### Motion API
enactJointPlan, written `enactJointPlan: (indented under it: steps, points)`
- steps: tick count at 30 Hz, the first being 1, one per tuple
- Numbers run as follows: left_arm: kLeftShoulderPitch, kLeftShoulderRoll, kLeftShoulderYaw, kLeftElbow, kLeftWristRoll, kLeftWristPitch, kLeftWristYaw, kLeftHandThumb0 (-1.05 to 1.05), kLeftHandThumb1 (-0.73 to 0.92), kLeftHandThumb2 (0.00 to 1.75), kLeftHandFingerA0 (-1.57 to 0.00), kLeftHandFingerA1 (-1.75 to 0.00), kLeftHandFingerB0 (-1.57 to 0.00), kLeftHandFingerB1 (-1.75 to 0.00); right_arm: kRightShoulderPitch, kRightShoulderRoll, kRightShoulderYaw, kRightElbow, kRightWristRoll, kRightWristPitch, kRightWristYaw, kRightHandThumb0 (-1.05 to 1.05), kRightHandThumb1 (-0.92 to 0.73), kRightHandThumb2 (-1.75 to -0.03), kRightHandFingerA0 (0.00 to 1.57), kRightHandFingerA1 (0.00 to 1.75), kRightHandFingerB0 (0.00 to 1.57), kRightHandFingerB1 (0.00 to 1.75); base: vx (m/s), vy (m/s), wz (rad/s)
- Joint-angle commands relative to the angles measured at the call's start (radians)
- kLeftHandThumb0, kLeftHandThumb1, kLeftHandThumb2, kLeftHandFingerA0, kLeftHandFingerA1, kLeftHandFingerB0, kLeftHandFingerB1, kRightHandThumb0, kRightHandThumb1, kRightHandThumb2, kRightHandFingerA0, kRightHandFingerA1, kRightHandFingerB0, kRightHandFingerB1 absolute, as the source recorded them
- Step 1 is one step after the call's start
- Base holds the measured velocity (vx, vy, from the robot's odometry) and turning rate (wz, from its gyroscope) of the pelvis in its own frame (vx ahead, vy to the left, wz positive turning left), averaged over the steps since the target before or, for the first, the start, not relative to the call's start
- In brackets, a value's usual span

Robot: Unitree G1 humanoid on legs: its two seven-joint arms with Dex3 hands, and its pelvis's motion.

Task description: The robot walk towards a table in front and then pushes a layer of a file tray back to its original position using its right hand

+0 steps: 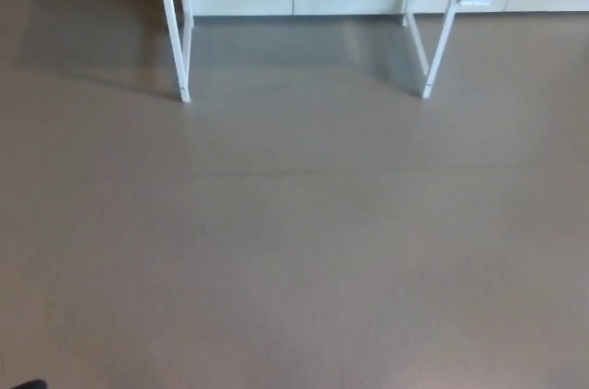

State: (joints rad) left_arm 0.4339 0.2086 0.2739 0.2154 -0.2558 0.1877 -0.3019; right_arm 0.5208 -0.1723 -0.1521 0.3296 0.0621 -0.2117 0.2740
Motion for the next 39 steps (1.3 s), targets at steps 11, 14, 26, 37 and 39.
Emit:
enactJointPlan:
  steps: [11, 14, 26, 37, 39]
  points:
    - [-0.019, 0.013, -0.005, 0.008, 0.004, 0.003, -0.016, -0.13, 0.66, 0.59, -0.41, -0.50, -0.31, -0.38, -0.018, -0.031, 0.014, 0.018, -0.007, -0.019, 0.001, -0.41, -0.49, -0.55, 0.73, 0.42, 0.54, 0.37, 0.35, -0.175, 0.13]
    - [-0.025, 0.018, -0.006, 0.017, 0.006, -0.006, -0.024, -0.13, 0.66, 0.58, -0.40, -0.50, -0.32, -0.39, -0.025, -0.034, 0.017, 0.021, -0.002, -0.017, 0.008, -0.41, -0.49, -0.55, 0.73, 0.42, 0.55, 0.37, 0.30, 0.132, -0.24]
    - [-0.019, 0.032, -0.023, 0.004, 0.014, 0.001, -0.019, -0.16, 0.66, 0.59, -0.41, -0.51, -0.32, -0.40, -0.016, -0.041, 0.034, 0.014, -0.023, -0.012, -0.001, -0.40, -0.49, -0.55, 0.72, 0.42, 0.55, 0.37, 0.42, 0.189, -0.15]
    - [-0.008, 0.037, -0.029, -0.017, 0.016, 0.002, -0.019, -0.18, 0.64, 0.58, -0.43, -0.50, -0.33, -0.40, -0.038, -0.052, 0.041, 0.072, -0.024, -0.053, 0.006, -0.43, -0.47, -0.56, 0.71, 0.42, 0.55, 0.38, 0.46, -0.129, 0.31]
    - [-0.019, 0.038, -0.029, 0.001, 0.016, -0.003, -0.019, -0.19, 0.64, 0.58, -0.42, -0.51, -0.33, -0.40, -0.041, -0.056, 0.045, 0.074, -0.029, -0.059, 0.005, -0.42, -0.50, -0.56, 0.71, 0.41, 0.56, 0.38, 0.41, -0.057, -0.06]
